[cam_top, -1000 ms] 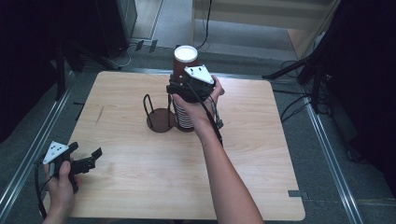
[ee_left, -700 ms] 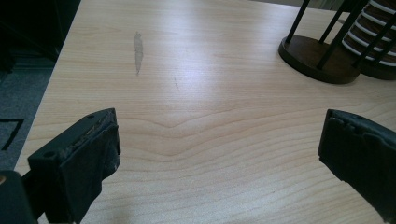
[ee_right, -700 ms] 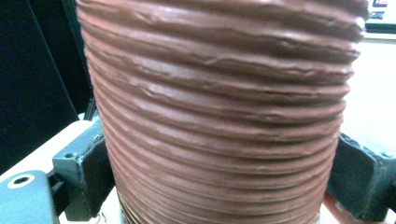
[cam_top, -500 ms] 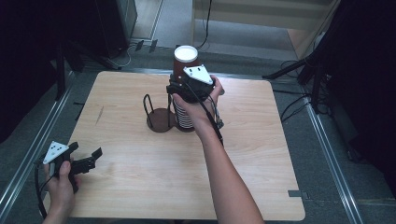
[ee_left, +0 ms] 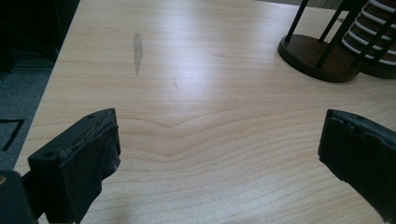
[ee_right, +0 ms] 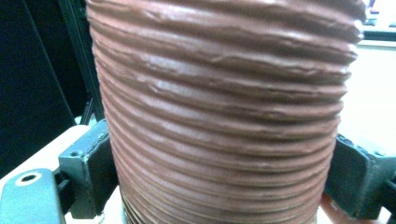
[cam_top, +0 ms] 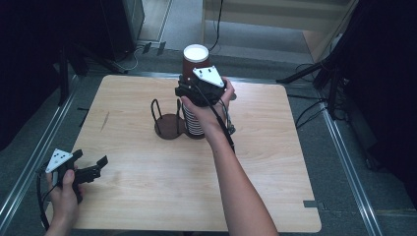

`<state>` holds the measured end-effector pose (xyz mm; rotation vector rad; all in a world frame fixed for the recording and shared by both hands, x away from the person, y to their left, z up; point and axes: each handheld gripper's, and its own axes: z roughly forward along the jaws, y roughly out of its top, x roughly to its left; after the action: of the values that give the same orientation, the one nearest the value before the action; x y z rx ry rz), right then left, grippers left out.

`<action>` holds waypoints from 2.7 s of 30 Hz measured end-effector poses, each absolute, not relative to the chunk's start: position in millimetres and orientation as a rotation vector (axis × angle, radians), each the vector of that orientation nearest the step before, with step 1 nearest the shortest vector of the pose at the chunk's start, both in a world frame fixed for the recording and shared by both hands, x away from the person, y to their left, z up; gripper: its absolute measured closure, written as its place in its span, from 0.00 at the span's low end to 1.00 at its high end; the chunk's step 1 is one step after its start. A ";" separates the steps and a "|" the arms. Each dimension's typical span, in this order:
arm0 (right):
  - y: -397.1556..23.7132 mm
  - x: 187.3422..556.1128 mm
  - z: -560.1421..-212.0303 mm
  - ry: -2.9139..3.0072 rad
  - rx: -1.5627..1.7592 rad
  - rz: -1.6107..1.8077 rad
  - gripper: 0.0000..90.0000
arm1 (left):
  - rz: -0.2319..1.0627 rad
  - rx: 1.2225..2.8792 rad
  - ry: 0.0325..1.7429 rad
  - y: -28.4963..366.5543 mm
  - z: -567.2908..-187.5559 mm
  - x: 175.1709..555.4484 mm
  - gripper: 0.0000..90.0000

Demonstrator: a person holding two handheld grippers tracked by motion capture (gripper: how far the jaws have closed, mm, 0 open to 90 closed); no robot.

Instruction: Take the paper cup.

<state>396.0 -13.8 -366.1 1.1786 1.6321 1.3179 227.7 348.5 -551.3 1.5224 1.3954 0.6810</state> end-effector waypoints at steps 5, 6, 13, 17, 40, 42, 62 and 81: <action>-12.0 394.6 -356.5 1.625 1.164 1.318 0.13 | 0.682 1.522 1.395 348.3 -551.3 227.7 0.00; -11.6 394.4 -354.6 1.620 1.159 1.311 0.13 | 0.683 1.522 1.396 348.3 -551.3 227.7 0.00; -11.5 394.6 -346.3 1.617 1.152 1.325 0.13 | 0.684 1.526 1.394 348.1 -551.3 227.7 0.00; -12.3 395.5 -342.1 1.611 1.154 1.336 0.13 | 0.687 1.526 1.394 347.9 -551.2 227.6 0.00; -19.1 390.6 -302.9 1.550 1.131 1.373 0.14 | 0.687 1.529 1.392 347.5 -551.2 227.6 0.00; -21.2 390.2 -301.1 1.550 1.132 1.385 0.14 | 0.687 1.529 1.392 347.4 -551.2 227.6 0.00; -40.5 380.4 -281.2 1.498 1.120 1.384 0.14 | 0.687 1.532 1.391 347.0 -551.2 227.6 0.00; -79.3 365.5 -289.2 1.454 1.123 1.338 0.14 | 0.689 1.537 1.392 346.5 -551.1 227.7 0.00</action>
<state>365.5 -79.3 -289.2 1.1226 1.4542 1.3380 227.7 346.5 -551.1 1.5370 1.3924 0.6892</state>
